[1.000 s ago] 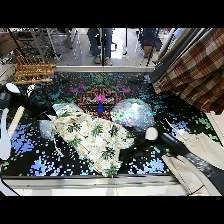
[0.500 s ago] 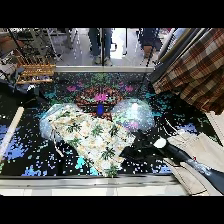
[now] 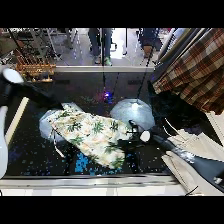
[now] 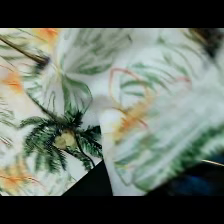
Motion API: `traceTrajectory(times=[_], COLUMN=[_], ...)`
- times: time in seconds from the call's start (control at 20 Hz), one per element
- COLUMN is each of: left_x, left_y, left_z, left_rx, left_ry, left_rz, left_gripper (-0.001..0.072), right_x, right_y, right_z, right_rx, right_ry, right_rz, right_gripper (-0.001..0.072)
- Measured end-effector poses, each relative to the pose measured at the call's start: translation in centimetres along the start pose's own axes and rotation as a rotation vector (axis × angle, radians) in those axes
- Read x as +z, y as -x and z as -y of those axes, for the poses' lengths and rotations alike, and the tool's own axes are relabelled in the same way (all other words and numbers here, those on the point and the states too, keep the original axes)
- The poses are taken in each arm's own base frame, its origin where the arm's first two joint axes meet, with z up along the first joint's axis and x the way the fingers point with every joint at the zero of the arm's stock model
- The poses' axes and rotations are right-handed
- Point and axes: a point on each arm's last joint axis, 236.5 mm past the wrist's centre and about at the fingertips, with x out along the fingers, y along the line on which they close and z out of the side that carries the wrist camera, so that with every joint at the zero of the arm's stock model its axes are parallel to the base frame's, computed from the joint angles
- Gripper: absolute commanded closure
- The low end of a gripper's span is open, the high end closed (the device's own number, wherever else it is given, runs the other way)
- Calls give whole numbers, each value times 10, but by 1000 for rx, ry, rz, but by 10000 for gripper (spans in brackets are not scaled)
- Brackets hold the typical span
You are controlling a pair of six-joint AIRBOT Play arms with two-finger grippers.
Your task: Fold the clothes and pants, and hang the long-sleeved shirts on hangers.
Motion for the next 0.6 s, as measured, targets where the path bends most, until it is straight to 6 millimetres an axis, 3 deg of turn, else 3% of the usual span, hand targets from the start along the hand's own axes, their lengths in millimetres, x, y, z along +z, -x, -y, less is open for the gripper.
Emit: traceTrajectory(times=[0.15, 0.25, 0.3, 0.35, 0.45, 0.6], left_x=[-11, -15, -17, -20, -26, -35], left_y=[-58, -99, -119, -138, -172, -205], left_z=[1, -3, -3, -1, 7, 10], left_rx=[30, 47, 46, 33, 1, -15], left_ry=[-15, -18, -22, -29, -35, -23], left_rz=[-55, -75, -84, -99, -123, -154], left_gripper=[695, 695, 695, 696, 696, 697], right_x=[13, 19, 23, 29, 50, 86], right_y=[66, 110, 127, 141, 160, 171], right_z=[84, 116, 121, 116, 85, 3], right_rx=[-281, -385, -410, -408, -349, -201], right_ry=[53, 47, 47, 53, 88, 177], right_rz=[31, 60, 80, 104, 184, 302], right_gripper=[707, 707, 707, 707, 707, 707])
